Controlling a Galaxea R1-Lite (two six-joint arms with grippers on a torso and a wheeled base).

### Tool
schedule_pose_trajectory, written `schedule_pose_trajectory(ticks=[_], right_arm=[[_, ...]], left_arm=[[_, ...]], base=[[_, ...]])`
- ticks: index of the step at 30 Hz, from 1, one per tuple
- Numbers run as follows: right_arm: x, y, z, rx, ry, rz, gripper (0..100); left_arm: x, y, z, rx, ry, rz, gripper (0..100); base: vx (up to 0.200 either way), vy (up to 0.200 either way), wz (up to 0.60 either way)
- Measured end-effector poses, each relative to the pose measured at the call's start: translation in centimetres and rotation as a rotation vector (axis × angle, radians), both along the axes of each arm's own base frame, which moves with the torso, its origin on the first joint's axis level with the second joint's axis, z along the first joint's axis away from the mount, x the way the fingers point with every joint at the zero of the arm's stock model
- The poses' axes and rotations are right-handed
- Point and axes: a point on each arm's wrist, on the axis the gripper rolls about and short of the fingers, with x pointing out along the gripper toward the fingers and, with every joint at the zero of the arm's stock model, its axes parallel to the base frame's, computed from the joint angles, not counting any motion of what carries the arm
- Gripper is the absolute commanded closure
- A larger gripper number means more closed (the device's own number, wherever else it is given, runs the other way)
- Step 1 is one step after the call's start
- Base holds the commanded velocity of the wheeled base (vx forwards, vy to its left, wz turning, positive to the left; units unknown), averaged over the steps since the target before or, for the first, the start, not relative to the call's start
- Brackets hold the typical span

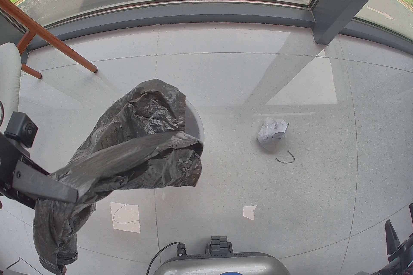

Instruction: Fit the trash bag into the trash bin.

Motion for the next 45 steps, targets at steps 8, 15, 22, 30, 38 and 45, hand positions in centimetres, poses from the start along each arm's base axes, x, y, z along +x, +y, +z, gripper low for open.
schedule_pose_trajectory(ticks=[8, 15, 22, 30, 38, 45], right_arm=[[0.0, 0.0, 0.0, 0.0, 0.0, -0.001, 0], [0.0, 0.0, 0.0, 0.0, 0.0, -0.002, 0], [0.0, 0.0, 0.0, 0.0, 0.003, -0.003, 0], [0.1, 0.0, 0.0, 0.0, 0.014, -0.005, 0], [0.2, 0.0, 0.1, 0.0, 0.019, -0.006, 0], [0.2, 0.0, 0.1, 0.0, 0.02, -0.007, 0]], left_arm=[[4.0, -0.9, -1.1, 0.031, 0.1, 0.084, 100], [7.6, -2.4, -1.5, 0.056, 0.195, 0.122, 100], [10.4, -3.3, 0.2, 0.044, 0.226, 0.157, 100], [12.8, -3.9, 0.8, 0.038, 0.208, 0.173, 100], [14.3, -4.8, 1.9, 0.027, 0.171, 0.163, 100], [14.5, -6.8, 3.3, 0.014, 0.119, 0.121, 100]], base=[[0.0, 0.0, 0.0], [0.0, 0.0, 0.0], [0.0, 0.0, 0.0], [0.0, 0.0, 0.0], [0.0, 0.0, 0.0], [0.0, 0.0, 0.0]])
